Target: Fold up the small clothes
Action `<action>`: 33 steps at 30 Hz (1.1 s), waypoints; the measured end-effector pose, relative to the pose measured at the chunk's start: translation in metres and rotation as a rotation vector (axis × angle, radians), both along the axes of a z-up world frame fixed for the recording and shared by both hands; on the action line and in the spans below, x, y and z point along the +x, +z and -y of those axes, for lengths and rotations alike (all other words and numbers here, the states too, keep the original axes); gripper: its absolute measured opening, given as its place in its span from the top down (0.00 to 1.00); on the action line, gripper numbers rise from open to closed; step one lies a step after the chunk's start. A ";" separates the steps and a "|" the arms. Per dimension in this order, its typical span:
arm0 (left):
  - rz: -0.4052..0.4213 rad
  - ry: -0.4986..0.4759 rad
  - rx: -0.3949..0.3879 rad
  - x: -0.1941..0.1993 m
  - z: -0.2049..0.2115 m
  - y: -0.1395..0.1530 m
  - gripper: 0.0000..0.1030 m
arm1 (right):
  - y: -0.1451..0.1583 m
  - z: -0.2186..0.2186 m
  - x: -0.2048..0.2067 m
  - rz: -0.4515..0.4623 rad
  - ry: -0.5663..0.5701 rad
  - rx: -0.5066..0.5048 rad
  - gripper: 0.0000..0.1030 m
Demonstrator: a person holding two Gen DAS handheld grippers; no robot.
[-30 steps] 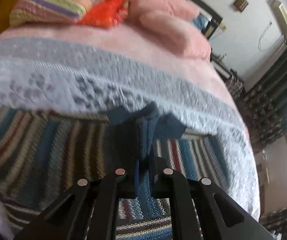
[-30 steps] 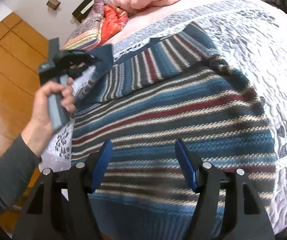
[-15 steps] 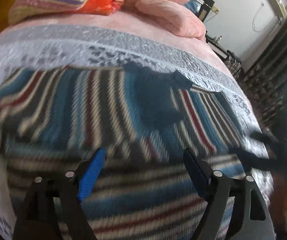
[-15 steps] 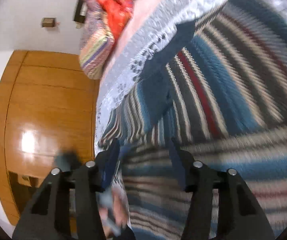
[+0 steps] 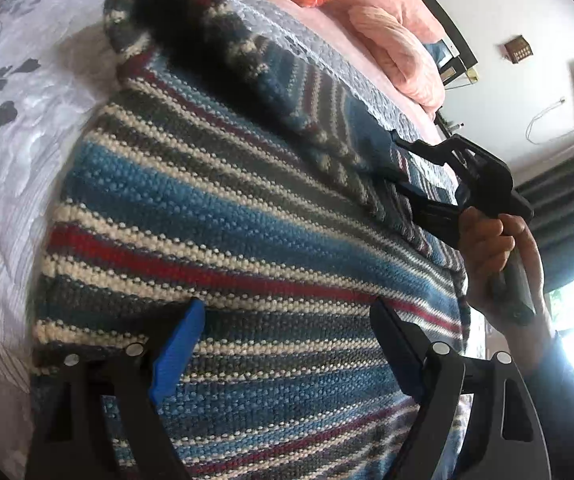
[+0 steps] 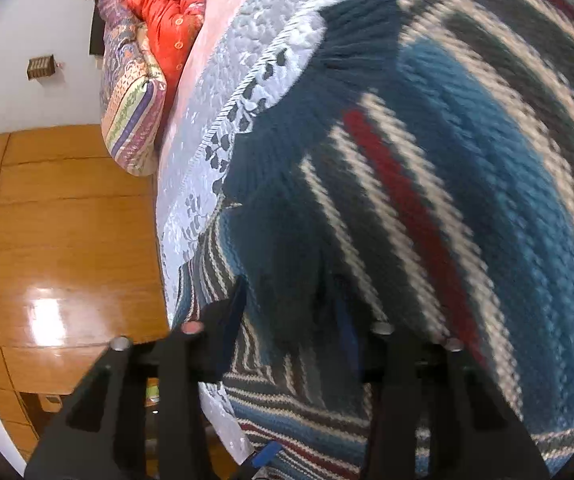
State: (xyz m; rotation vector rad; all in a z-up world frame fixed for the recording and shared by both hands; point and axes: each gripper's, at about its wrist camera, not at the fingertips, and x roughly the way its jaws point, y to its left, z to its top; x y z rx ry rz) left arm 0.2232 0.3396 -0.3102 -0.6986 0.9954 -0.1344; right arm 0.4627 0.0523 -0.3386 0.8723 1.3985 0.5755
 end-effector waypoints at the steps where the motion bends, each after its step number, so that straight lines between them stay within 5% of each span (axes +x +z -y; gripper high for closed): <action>1: 0.001 0.000 0.001 0.000 0.000 0.001 0.17 | 0.002 -0.004 0.004 0.013 0.009 -0.018 0.87; 12: 0.033 0.048 -0.023 -0.007 -0.026 0.023 0.18 | 0.120 0.023 0.026 0.288 0.086 -0.210 0.94; 16: 0.086 0.062 -0.008 0.002 -0.041 0.044 0.18 | 0.136 0.048 0.028 0.328 0.085 -0.259 0.94; 24: 0.143 0.096 0.009 0.053 -0.070 0.074 0.18 | 0.114 0.089 0.017 0.318 0.054 -0.310 0.94; 33: 0.067 0.070 0.015 0.110 -0.088 0.046 0.18 | 0.055 0.119 -0.003 0.255 0.024 -0.351 0.94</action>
